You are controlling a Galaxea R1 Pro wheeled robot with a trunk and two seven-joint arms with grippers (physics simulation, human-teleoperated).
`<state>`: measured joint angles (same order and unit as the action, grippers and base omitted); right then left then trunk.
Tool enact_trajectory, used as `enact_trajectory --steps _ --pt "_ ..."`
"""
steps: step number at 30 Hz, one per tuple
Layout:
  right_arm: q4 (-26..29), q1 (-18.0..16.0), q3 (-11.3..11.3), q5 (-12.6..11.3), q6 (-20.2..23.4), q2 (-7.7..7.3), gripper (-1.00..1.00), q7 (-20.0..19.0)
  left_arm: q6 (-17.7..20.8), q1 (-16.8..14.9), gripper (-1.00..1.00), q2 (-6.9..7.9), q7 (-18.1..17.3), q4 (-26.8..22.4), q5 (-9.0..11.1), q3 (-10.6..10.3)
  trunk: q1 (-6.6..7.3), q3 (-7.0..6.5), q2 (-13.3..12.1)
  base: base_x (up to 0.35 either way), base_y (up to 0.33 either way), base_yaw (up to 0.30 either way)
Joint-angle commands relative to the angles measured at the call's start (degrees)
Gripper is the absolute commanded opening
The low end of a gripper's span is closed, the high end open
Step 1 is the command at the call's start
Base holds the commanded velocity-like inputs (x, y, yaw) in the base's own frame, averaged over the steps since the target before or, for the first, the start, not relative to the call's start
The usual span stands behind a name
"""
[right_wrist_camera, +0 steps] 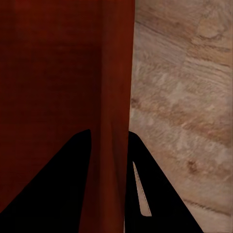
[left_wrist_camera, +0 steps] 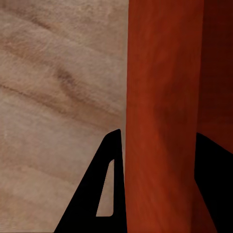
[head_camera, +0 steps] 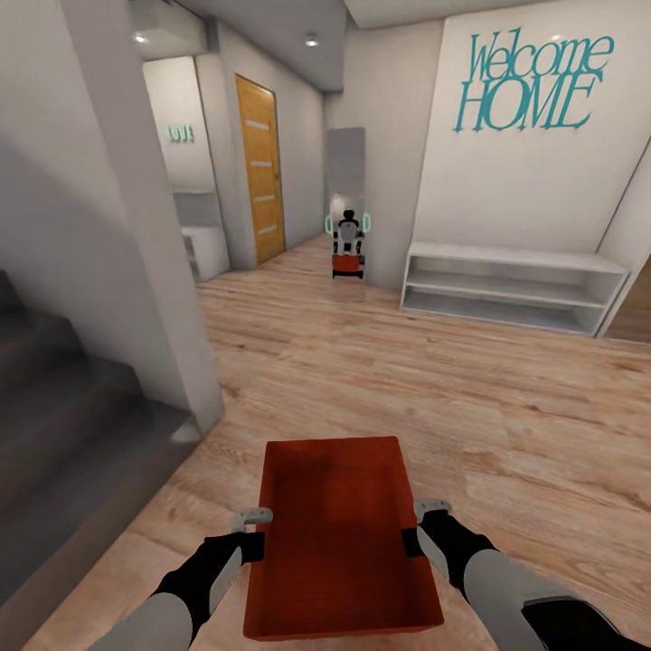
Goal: Move the two storage containers from the living room to the garage. In the garage, place one container on the floor and stack the other container on top of it (either order is fine).
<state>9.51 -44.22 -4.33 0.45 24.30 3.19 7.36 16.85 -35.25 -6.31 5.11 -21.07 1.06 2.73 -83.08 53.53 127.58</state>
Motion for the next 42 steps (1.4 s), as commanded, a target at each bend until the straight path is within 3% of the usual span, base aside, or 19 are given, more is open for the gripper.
enact_trajectory --steps 1,42 --pt "0.16 -0.02 0.02 0.86 0.49 -0.03 -1.0 0.16 0.37 0.01 -1.0 -0.02 0.25 -0.12 -0.45 0.35 -0.03 0.05 0.02 0.348 0.0 0.0" --pt "0.16 -0.05 0.02 0.86 0.49 -0.03 -1.0 0.17 0.37 0.03 -1.0 -0.02 0.25 -0.12 -0.45 0.35 -0.03 0.05 0.02 0.348 0.0 0.0"
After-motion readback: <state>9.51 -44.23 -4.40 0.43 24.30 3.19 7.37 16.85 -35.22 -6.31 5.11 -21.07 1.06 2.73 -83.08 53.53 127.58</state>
